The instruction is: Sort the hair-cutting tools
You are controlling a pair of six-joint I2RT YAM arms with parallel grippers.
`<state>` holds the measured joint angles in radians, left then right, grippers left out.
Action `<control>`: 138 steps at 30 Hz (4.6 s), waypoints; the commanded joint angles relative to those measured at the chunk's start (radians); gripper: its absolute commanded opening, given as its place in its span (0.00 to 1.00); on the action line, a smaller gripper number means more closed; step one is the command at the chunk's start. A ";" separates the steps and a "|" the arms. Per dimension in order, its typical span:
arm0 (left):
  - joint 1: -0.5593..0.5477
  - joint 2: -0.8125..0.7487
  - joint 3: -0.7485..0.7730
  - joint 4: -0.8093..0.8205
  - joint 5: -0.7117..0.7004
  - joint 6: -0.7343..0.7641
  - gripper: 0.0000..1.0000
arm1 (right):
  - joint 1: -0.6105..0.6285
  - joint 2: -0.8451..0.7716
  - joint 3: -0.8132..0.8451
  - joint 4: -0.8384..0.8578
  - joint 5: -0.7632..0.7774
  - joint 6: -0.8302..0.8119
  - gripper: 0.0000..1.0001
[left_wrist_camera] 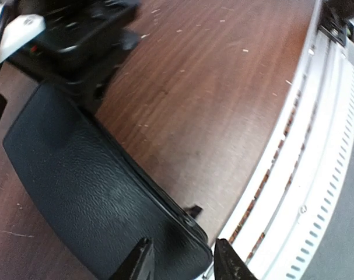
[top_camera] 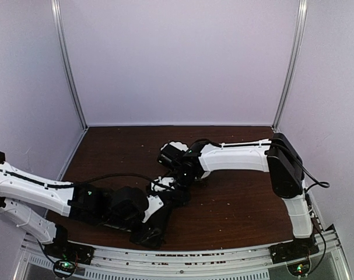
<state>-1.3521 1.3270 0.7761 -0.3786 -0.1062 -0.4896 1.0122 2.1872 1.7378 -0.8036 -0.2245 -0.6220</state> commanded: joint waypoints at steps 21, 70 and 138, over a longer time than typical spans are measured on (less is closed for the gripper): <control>-0.208 0.087 0.028 -0.155 -0.141 0.089 0.40 | -0.128 -0.620 -0.503 0.187 -0.249 0.314 0.88; 0.041 -0.259 -0.214 -0.140 -0.519 -0.629 0.51 | 0.146 -0.255 -0.438 0.437 -0.206 0.608 0.46; -0.029 -0.176 -0.125 -0.049 -0.443 -0.300 0.49 | 0.173 -0.206 -0.463 0.462 -0.037 0.634 0.00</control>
<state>-1.3251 1.1584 0.6289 -0.5137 -0.5762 -0.9432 1.2049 2.0502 1.3445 -0.3164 -0.2012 0.0360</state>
